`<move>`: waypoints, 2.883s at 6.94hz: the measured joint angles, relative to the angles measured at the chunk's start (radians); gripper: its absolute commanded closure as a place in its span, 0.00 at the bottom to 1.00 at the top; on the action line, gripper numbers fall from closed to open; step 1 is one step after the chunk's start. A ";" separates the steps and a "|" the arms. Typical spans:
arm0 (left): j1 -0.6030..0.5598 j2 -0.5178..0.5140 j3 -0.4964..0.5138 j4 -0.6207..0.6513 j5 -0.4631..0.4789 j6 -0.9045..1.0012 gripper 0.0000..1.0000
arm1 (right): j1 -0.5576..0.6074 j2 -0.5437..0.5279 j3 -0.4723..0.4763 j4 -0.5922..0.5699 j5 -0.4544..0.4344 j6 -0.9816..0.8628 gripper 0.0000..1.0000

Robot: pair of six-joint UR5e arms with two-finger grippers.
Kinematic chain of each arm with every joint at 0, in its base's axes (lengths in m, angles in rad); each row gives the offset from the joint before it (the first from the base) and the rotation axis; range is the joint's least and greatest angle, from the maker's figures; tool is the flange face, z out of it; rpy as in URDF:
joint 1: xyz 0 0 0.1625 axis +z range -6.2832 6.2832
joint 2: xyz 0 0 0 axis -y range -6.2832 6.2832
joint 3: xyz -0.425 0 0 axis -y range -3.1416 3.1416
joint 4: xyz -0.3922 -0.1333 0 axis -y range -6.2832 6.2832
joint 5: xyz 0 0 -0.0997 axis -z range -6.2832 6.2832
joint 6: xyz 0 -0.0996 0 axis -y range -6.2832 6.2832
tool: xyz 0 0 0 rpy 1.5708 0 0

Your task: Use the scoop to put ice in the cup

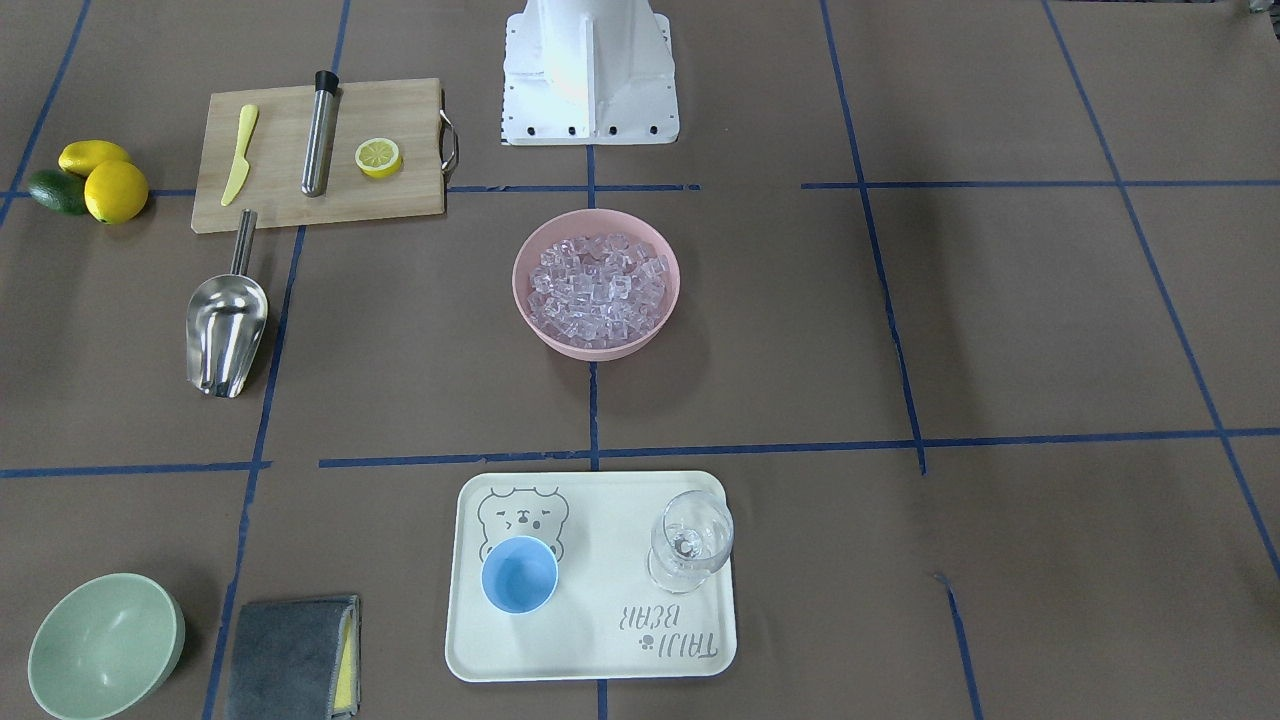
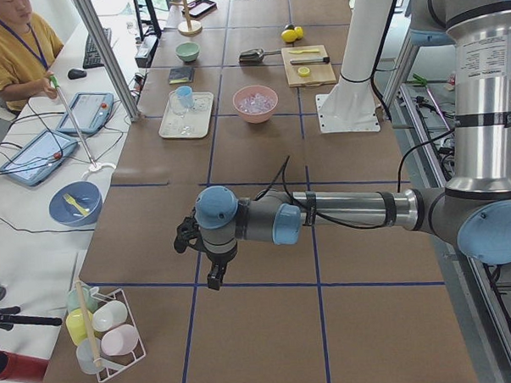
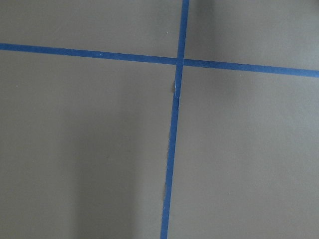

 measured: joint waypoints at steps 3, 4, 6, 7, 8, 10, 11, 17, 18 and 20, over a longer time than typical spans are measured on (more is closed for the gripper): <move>0.000 0.000 -0.003 -0.001 0.000 0.000 0.00 | 0.000 0.000 0.002 0.000 0.001 -0.004 0.00; 0.000 0.000 -0.003 -0.001 0.000 0.000 0.00 | 0.000 0.000 0.004 0.001 0.001 -0.008 0.00; 0.002 -0.003 -0.005 -0.009 0.000 0.000 0.00 | 0.000 0.006 0.007 0.002 0.002 -0.009 0.00; 0.006 -0.013 -0.005 -0.032 0.000 0.000 0.00 | -0.002 0.015 0.010 0.002 0.002 -0.005 0.00; 0.013 -0.031 -0.005 -0.073 0.000 -0.001 0.00 | -0.006 0.033 0.007 0.001 0.003 0.000 0.00; 0.048 -0.089 0.013 -0.205 0.001 -0.006 0.00 | -0.020 0.086 -0.006 -0.002 0.007 0.005 0.00; 0.076 -0.131 0.049 -0.308 0.003 -0.008 0.00 | -0.026 0.115 -0.024 -0.003 0.010 0.005 0.00; 0.482 -0.233 0.086 -0.794 0.012 -0.124 0.00 | -0.194 0.235 -0.077 0.003 0.012 0.038 0.00; 0.580 -0.278 0.089 -0.839 0.015 -0.130 0.00 | -0.203 0.237 -0.065 0.003 0.012 0.059 0.00; 0.779 -0.369 0.097 -0.865 0.134 -0.130 0.00 | -0.219 0.236 -0.029 0.003 0.014 0.117 0.00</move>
